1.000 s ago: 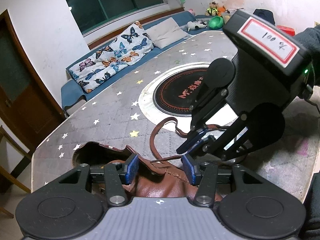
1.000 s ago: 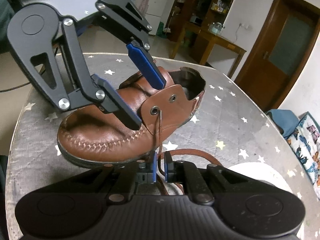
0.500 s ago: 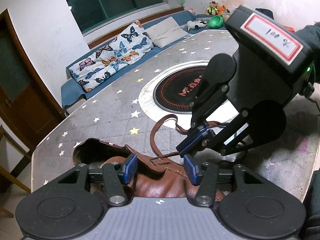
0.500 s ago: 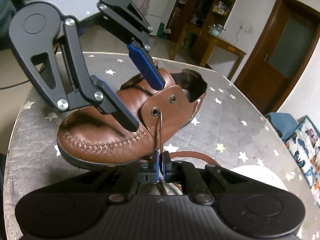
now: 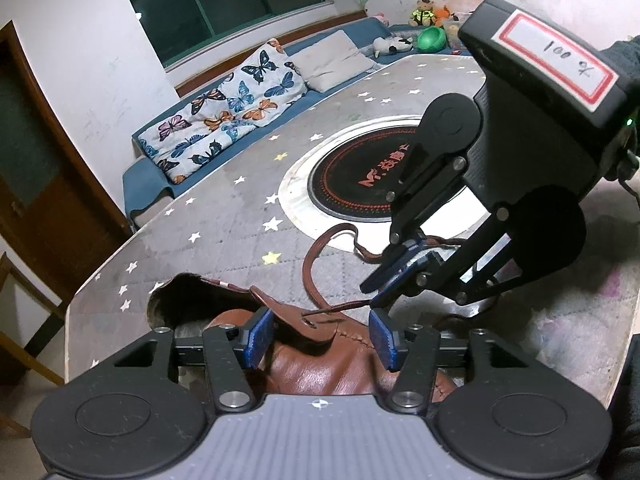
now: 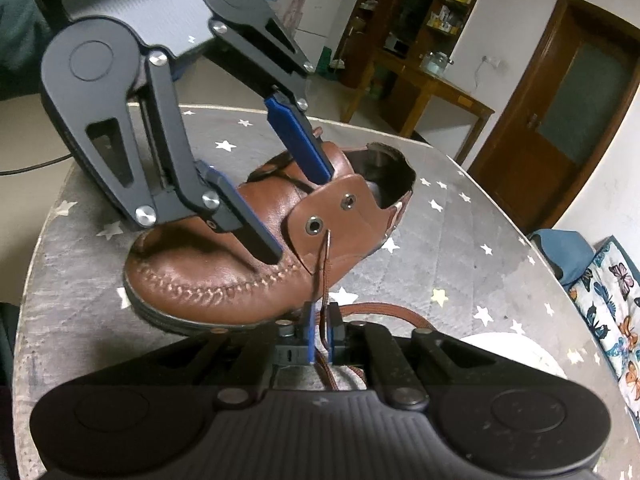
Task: Lace up shoes with both hands
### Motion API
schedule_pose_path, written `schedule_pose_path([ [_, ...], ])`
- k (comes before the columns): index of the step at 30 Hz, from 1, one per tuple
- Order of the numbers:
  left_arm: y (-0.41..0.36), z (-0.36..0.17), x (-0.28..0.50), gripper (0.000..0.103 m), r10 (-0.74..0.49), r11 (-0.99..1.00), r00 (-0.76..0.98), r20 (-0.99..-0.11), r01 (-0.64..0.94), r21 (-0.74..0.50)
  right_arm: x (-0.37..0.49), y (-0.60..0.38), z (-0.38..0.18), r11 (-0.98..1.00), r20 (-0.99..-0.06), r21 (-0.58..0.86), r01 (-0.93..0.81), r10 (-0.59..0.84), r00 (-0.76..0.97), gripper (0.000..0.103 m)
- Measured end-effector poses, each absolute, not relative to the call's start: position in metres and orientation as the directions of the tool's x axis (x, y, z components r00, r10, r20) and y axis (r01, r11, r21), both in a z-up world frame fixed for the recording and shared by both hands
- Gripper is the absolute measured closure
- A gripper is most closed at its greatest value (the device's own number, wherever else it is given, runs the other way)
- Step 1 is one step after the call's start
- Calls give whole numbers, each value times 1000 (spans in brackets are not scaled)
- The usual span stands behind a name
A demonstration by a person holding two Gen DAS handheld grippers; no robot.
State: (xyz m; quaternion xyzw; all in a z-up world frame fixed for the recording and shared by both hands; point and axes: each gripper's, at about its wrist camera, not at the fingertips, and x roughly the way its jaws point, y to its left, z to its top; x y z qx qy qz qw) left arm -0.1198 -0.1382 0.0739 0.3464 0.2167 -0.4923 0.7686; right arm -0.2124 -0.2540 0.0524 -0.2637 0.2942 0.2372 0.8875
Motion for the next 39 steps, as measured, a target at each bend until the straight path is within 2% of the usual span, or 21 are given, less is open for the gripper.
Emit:
schedule_pose_path([
  [16,-137,74,-120,46,-610,275,420,-672,908,317,-199,-252,36,763,-666,-309,-568,253,701,94],
  [20,-135,73,-119,46,-603,275,423,-677,906,321,-201,-252,37,766,-657,-321,-557,244,714,100],
  [25,-131,73,-117,46,-593,278,425,-684,905,322,-207,-251,45,750,-639,-354,-559,243,730,100],
  [28,-129,74,-117,49,-592,276,424,-685,906,322,-211,-250,48,738,-637,-368,-566,243,732,100],
  [33,-129,76,-112,66,-578,269,421,-699,907,323,-215,-249,51,726,-636,-386,-569,237,734,101],
  [39,-129,80,-108,74,-560,231,418,-716,908,349,-216,-249,52,725,-637,-389,-569,234,734,101],
])
